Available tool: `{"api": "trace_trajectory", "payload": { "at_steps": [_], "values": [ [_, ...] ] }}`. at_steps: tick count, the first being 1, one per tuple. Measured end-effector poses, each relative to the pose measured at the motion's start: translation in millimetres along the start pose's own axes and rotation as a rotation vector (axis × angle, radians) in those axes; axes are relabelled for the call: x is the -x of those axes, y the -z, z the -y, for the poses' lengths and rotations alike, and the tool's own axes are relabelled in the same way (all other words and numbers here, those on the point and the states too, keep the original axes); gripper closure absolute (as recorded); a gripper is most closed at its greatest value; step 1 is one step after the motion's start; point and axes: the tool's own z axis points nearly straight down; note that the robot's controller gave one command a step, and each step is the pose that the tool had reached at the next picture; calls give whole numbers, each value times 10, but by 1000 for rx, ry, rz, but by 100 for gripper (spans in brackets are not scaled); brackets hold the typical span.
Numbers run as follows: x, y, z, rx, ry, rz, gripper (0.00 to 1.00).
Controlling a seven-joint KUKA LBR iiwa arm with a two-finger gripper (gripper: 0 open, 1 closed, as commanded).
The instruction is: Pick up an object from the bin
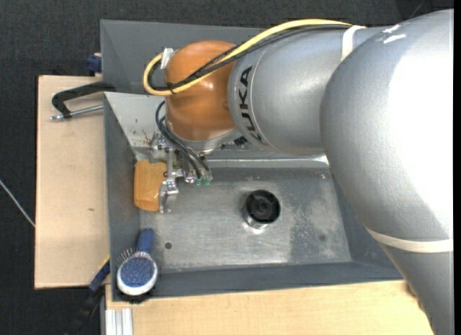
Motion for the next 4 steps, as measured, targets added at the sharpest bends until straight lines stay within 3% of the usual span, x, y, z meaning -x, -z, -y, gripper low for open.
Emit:
{"api": "trace_trajectory", "payload": {
  "at_steps": [3,4],
  "values": [
    [18,-19,-4,2,221,4,0],
    [19,-2,-9,2,227,5,0]
  ]
}}
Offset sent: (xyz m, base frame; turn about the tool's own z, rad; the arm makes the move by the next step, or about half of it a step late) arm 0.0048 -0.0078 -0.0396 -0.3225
